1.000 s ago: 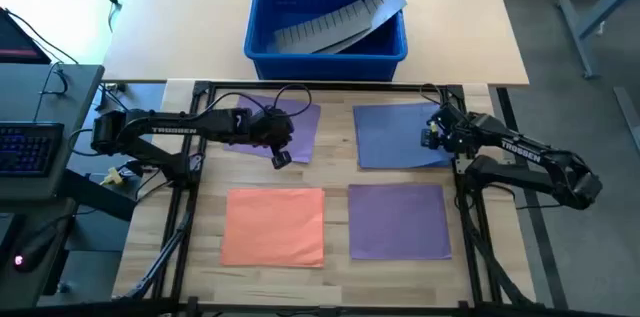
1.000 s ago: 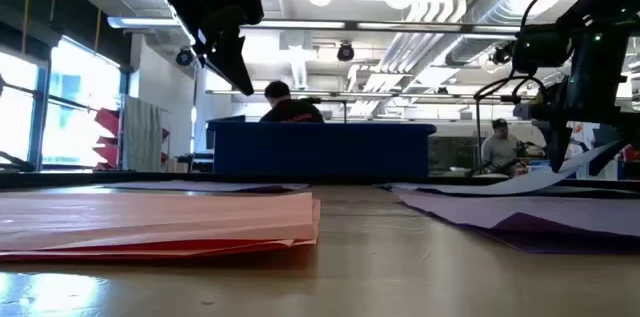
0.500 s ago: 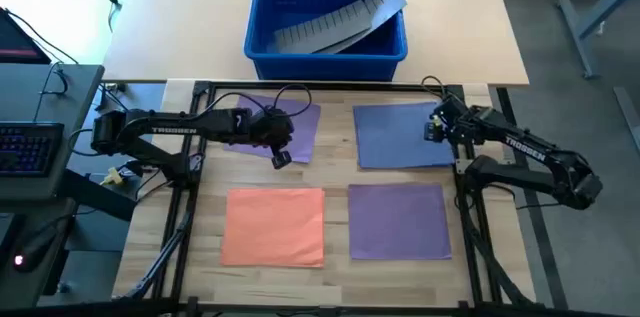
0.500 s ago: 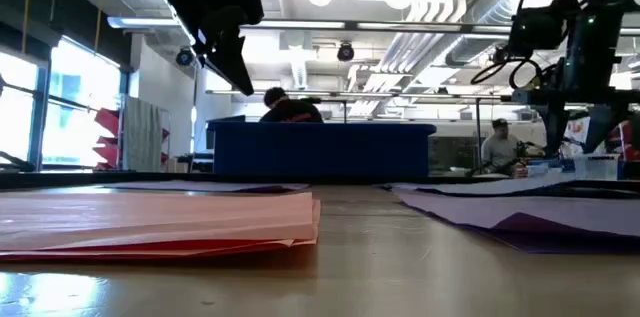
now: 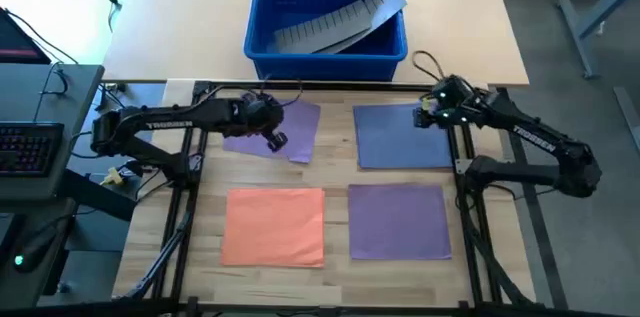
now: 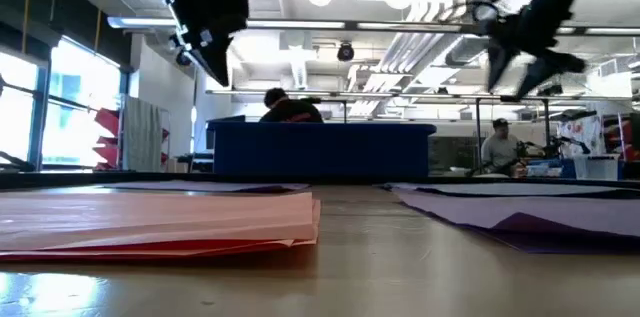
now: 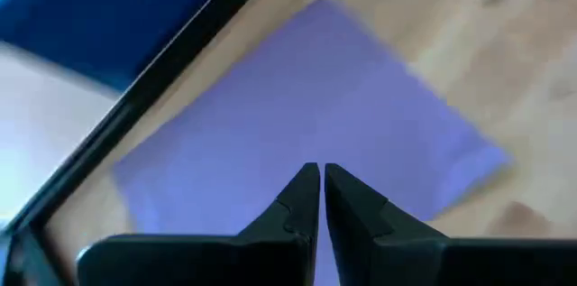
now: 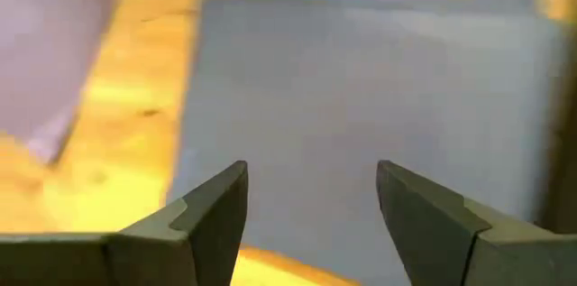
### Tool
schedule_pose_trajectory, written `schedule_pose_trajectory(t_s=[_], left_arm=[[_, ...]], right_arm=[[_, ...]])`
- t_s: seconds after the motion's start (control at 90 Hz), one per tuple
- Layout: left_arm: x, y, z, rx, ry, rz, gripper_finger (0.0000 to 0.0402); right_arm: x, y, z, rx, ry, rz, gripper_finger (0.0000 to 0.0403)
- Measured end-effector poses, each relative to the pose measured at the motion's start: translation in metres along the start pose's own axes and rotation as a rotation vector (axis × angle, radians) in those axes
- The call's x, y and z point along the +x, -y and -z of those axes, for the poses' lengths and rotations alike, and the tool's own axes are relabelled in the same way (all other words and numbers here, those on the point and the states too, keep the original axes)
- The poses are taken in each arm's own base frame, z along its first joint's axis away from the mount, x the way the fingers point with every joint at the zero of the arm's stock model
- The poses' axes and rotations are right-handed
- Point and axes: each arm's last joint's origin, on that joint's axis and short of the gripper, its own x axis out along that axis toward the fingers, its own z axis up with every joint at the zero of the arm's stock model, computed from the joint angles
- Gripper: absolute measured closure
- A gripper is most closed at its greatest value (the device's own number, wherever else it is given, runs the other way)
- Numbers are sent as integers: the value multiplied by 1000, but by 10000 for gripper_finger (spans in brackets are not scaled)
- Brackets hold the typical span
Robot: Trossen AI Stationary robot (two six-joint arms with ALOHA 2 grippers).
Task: Organize paper
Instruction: Stack the purple paper on top of the purple paper
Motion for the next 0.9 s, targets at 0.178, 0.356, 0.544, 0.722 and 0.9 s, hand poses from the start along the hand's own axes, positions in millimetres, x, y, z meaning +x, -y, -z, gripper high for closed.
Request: schedule_pose_trajectory(t_s=[0.178, 0.356, 0.544, 0.722, 0.9], left_arm=[[39, -47, 13, -125, -190, -30, 402], [70, -79, 27, -224, -260, -81, 402], [110, -82, 43, -211, -345, -3, 402], [138, -61, 55, -62, -458, 114, 402], [143, -36, 58, 62, -488, 119, 401]], right_arm=[[47, -71, -4, -121, -38, -233, 196], [97, -135, -10, -49, -29, -549, 199], [163, -160, -22, 38, -194, -438, 199], [218, -165, -16, 31, -385, -230, 199], [232, -167, -8, 12, -410, -186, 198]])
